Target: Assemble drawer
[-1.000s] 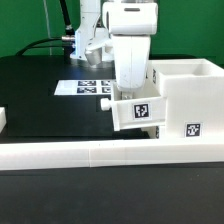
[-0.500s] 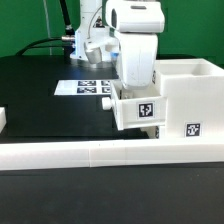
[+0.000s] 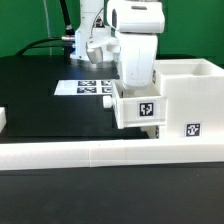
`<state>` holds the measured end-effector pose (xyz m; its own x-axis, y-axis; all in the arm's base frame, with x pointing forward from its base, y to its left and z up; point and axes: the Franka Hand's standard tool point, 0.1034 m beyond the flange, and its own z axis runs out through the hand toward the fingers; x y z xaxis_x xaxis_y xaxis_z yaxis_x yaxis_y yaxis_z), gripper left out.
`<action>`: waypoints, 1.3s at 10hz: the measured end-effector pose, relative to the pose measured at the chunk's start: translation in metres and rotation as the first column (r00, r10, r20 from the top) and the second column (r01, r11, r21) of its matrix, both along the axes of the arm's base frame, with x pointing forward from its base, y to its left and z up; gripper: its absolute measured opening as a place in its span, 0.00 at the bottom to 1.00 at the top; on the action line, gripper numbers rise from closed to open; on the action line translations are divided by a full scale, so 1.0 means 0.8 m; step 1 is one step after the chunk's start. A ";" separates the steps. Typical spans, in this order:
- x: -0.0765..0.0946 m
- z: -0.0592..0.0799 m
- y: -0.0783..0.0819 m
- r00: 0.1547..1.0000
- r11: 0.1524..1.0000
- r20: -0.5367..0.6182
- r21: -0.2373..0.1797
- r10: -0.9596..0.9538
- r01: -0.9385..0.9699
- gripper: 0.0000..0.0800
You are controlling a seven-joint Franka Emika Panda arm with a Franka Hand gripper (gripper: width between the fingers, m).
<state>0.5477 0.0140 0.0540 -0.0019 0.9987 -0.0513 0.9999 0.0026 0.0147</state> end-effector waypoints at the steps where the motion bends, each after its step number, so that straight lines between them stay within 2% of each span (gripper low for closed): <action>1: 0.002 0.004 0.002 1.000 1.000 0.005 0.000 0.003 -0.003 0.49; 2: 0.002 0.010 0.003 1.000 1.000 0.003 -0.005 0.006 -0.006 0.65; 3: 0.003 0.019 0.005 1.000 1.000 0.003 -0.012 0.010 -0.010 0.65; 4: 0.005 0.025 0.005 1.000 1.000 0.006 -0.016 0.012 -0.011 0.78; 7: 0.010 0.052 -0.005 1.000 0.999 0.016 -0.035 0.011 -0.010 0.81; 9: 0.011 0.054 -0.024 0.999 0.998 0.015 -0.040 0.050 -0.049 0.81; 11: 0.011 0.050 -0.047 0.997 0.996 0.005 -0.034 0.077 -0.077 0.81; 12: 0.011 0.047 -0.058 0.994 0.994 -0.002 0.002 0.106 -0.106 0.81; 13: 0.012 0.046 -0.074 0.996 0.994 -0.002 0.056 0.093 -0.093 0.81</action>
Offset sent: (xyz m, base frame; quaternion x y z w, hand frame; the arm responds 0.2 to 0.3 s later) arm 0.0002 0.0021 0.0251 0.0135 -0.0232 0.0014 0.9996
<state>0.5574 -0.0454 0.0905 -0.0953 0.9954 0.0046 0.9954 0.0952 0.0128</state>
